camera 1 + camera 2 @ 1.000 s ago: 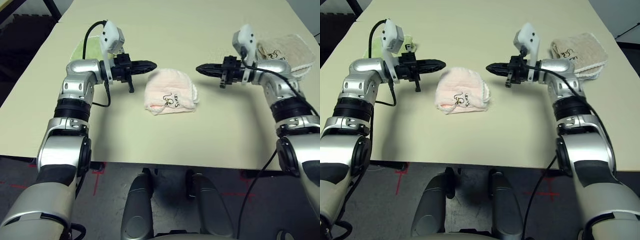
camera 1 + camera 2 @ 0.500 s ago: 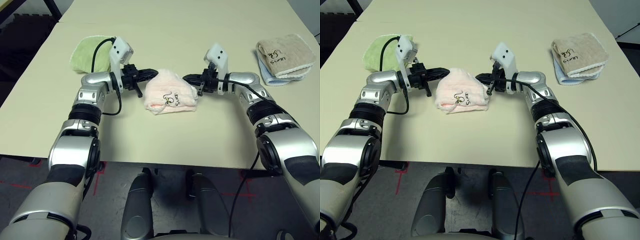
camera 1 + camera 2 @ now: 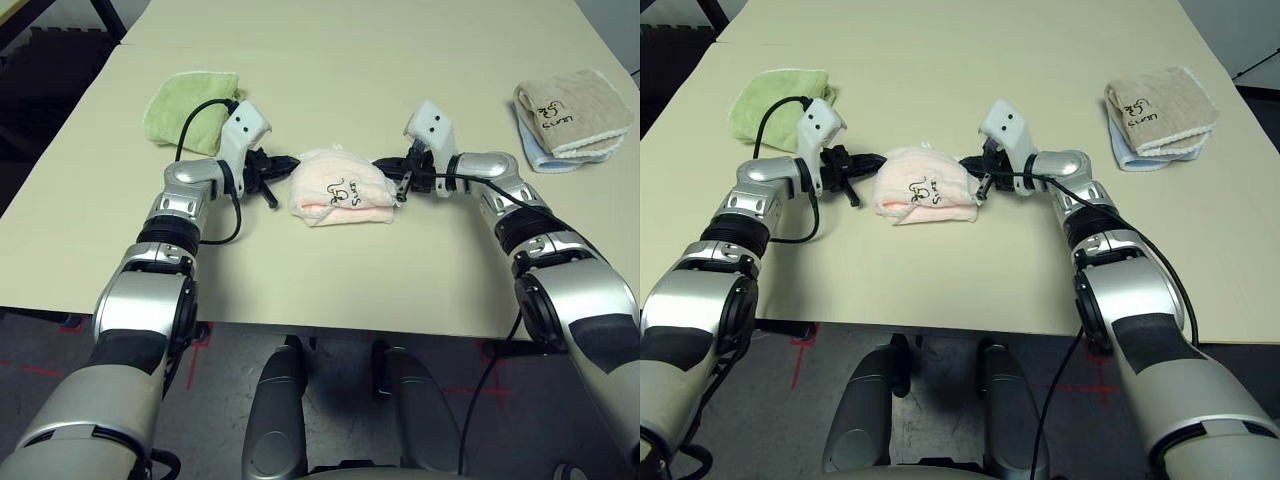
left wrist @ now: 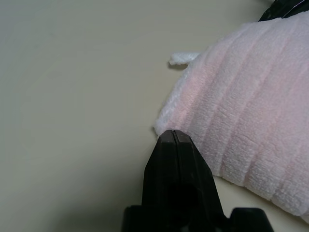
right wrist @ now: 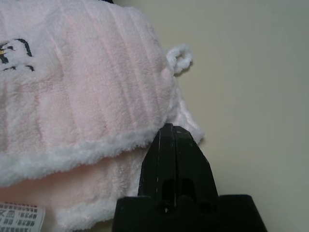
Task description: Fold the towel and set it aside.
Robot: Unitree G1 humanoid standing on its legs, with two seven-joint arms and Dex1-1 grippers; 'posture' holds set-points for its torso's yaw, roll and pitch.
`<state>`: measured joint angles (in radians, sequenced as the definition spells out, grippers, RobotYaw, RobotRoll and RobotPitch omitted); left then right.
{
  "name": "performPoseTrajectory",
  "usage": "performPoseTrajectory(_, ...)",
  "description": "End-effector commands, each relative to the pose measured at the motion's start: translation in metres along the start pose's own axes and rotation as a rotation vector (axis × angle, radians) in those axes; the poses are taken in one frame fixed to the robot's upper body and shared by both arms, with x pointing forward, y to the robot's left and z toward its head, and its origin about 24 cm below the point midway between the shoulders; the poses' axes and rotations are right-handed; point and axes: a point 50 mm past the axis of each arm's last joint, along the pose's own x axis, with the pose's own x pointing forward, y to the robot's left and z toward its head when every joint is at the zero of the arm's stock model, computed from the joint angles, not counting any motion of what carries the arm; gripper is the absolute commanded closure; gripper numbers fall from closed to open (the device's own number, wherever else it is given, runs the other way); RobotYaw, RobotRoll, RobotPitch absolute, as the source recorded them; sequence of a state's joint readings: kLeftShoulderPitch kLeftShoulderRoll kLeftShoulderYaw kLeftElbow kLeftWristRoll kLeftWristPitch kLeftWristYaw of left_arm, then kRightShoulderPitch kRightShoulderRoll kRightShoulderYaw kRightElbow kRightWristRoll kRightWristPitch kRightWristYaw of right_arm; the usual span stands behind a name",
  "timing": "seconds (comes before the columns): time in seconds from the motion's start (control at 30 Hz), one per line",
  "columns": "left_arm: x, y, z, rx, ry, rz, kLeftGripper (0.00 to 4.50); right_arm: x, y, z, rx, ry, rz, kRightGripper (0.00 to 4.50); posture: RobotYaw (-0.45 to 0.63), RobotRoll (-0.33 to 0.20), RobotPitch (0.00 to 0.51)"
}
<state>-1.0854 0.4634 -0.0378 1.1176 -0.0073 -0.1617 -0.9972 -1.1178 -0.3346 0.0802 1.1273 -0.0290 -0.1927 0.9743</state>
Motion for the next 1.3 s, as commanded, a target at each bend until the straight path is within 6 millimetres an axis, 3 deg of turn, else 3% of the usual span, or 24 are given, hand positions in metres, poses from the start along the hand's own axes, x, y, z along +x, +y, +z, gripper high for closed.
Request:
performPoseTrajectory(0.03, -0.005, 0.007, 0.011, 0.003, -0.053, 0.014, 4.45, -0.009, -0.01, 0.005, 0.042, -0.045, -0.038, 4.5, -0.02, 0.0, 0.222)
performPoseTrajectory(0.2, -0.004, 0.009, 0.051, 0.02, -0.238, -0.064, 4.45, -0.009, -0.018, 0.032, 0.057, -0.179, -0.047, 4.5, -0.02, 0.0, 0.22)
performPoseTrajectory(0.43, 0.014, -0.012, 0.075, 0.095, -0.306, -0.233, 4.45, 0.01, -0.005, 0.042, 0.066, -0.23, 0.022, 4.5, -0.01, 0.0, 0.22)
performPoseTrajectory(0.67, 0.02, -0.029, 0.052, 0.095, -0.221, -0.34, 4.45, 0.016, 0.005, 0.034, 0.062, -0.192, 0.101, 4.5, -0.02, 0.0, 0.22)
performPoseTrajectory(0.97, 0.014, -0.025, 0.028, 0.084, -0.123, -0.321, 4.45, 0.01, 0.012, 0.018, 0.032, -0.089, 0.214, 4.5, -0.02, 0.0, 0.219)
performPoseTrajectory(1.17, 0.013, -0.022, 0.02, 0.08, -0.075, -0.286, 4.45, 0.012, 0.013, 0.015, 0.009, -0.049, 0.198, 4.5, -0.02, 0.0, 0.217)
performPoseTrajectory(1.3, 0.013, -0.023, 0.013, 0.072, -0.043, -0.277, 4.45, 0.014, 0.016, 0.002, 0.0, 0.028, 0.175, 4.5, -0.02, 0.0, 0.216)
